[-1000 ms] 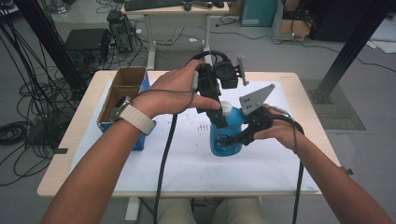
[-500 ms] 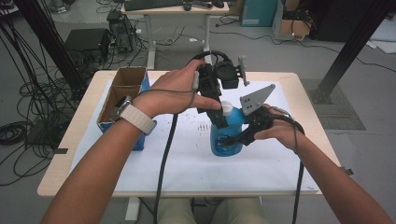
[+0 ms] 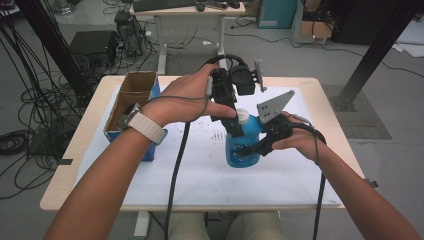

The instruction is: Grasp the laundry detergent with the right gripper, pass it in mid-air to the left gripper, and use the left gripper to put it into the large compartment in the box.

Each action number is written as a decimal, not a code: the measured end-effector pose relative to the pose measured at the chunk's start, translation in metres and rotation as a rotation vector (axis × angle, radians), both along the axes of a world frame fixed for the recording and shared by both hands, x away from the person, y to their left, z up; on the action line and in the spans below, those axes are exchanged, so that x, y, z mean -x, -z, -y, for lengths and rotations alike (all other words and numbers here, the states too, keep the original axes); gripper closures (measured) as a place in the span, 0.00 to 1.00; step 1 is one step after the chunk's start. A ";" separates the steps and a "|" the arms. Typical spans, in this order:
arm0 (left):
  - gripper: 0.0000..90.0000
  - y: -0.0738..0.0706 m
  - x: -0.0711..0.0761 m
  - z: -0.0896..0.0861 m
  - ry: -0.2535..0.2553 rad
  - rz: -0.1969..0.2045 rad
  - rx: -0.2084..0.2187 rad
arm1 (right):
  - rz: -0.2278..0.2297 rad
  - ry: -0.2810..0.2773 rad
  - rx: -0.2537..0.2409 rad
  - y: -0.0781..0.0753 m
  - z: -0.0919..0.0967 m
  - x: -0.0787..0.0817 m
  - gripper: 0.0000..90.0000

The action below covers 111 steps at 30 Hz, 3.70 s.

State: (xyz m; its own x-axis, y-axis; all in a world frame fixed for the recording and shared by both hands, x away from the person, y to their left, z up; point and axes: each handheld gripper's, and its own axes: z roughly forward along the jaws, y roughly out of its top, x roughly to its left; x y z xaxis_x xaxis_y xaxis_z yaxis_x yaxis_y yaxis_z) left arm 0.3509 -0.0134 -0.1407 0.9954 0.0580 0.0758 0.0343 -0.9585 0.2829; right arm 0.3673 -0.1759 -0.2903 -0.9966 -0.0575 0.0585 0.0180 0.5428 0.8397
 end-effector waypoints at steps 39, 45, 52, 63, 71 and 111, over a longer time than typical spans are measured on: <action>0.07 0.004 -0.001 0.003 0.005 -0.005 0.000 | -0.010 0.002 0.006 -0.001 -0.001 0.002 0.48; 0.07 0.006 -0.001 0.006 0.008 -0.012 -0.004 | 0.001 -0.003 0.010 -0.001 -0.001 0.002 0.48; 0.07 0.011 -0.002 0.010 0.015 -0.015 -0.010 | 0.004 -0.003 0.010 -0.002 -0.001 0.004 0.48; 0.10 0.019 -0.004 0.015 0.026 -0.034 -0.020 | 0.022 0.001 0.015 -0.004 0.000 0.006 0.48; 0.13 0.025 -0.003 0.021 0.018 -0.051 -0.015 | 0.025 -0.005 0.016 -0.006 0.000 0.008 0.48; 0.40 0.032 -0.003 0.023 0.090 -0.083 -0.038 | 0.030 -0.004 0.009 -0.004 -0.002 0.010 0.48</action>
